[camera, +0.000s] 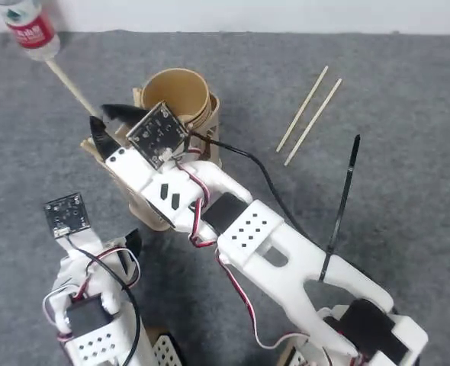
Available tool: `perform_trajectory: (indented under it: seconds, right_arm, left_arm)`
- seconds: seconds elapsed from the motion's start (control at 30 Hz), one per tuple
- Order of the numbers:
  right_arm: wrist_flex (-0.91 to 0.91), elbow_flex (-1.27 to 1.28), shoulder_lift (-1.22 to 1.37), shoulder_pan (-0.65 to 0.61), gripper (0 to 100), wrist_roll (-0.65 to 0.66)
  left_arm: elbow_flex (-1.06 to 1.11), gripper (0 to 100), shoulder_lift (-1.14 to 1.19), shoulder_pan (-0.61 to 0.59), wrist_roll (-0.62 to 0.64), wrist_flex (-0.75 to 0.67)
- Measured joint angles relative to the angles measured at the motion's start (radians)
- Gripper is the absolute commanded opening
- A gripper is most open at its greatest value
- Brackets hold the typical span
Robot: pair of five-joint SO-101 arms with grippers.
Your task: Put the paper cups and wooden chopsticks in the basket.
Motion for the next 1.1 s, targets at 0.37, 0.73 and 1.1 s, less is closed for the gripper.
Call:
perform_trajectory:
  seconds: [0.37,0.73,1.1]
  right_arm:
    - [0.094,0.020,-0.296,0.150,14.8,-0.031]
    - [0.595,-0.376,-0.184,0.845,14.8,-0.526]
    - [1.142,-1.097,0.640,0.853,14.8,-0.535]
  left_arm:
    - [0.000,30,0.000,0.000,0.000,0.000]
    - [0.000,30,0.000,0.000,0.000,0.000]
    - [0.000,30,0.000,0.000,0.000,0.000]
